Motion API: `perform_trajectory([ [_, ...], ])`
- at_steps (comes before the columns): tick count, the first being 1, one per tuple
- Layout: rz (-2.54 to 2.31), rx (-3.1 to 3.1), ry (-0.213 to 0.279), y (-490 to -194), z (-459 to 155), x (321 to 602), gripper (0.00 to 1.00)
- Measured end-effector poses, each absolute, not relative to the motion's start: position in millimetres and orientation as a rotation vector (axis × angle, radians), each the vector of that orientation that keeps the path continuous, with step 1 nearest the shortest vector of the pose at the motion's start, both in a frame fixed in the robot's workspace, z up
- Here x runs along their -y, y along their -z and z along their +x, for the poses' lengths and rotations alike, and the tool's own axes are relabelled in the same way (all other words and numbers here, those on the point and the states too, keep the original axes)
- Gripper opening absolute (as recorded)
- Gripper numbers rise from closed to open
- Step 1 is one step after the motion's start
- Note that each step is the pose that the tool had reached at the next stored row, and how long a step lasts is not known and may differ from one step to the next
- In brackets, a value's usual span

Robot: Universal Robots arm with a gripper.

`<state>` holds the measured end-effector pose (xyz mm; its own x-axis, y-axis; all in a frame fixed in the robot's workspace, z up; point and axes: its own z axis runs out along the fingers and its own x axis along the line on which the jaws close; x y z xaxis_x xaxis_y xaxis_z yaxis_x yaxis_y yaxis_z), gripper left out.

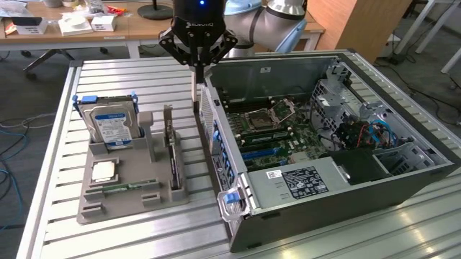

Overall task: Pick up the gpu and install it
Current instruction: 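Reach for the gpu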

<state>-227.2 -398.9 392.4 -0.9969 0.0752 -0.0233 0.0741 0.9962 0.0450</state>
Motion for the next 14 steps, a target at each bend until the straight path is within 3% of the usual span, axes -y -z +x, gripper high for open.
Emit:
perform_trajectory([
  [14,0.117,-3.114,-0.069,-391.2,-267.2,398.9,0.1],
])
